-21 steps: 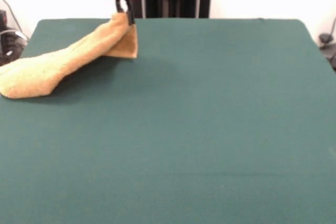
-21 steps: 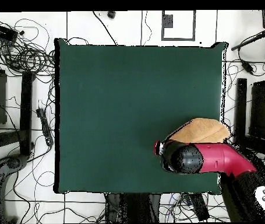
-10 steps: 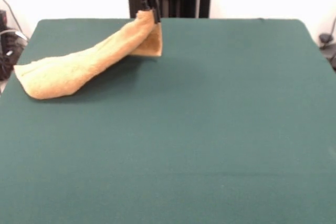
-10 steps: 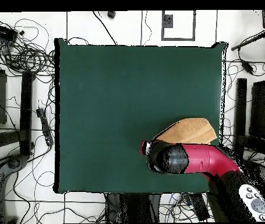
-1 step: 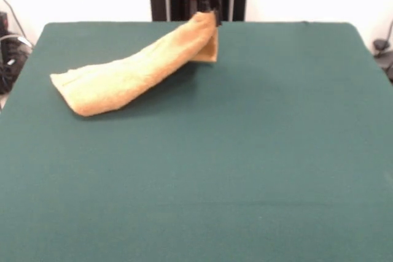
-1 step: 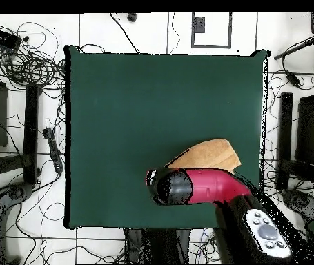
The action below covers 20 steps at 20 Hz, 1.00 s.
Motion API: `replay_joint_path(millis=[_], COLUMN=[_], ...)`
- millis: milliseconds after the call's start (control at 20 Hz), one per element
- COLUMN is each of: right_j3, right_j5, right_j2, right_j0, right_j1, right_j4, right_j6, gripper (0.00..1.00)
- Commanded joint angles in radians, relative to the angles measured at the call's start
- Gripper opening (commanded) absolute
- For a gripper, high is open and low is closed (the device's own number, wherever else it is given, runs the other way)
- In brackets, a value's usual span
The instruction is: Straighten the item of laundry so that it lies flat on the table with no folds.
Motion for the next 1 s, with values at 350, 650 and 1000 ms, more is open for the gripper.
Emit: replay_joint_path(millis=[350, 650, 1000], right_j3=[-0.063, -0.069, -0.063], right_j5=[-0.083, -0.086, -0.084], right_j2=[-0.092, -0.098, -0.086], right_j0=[0.156, 0.148, 0.087], right_j1=[0.064, 0.067, 0.074], right_j4=[0.205, 0.240, 0.240], right_j6=[0.275, 0.227, 0.139], gripper=[0.00, 0.00, 0.00])
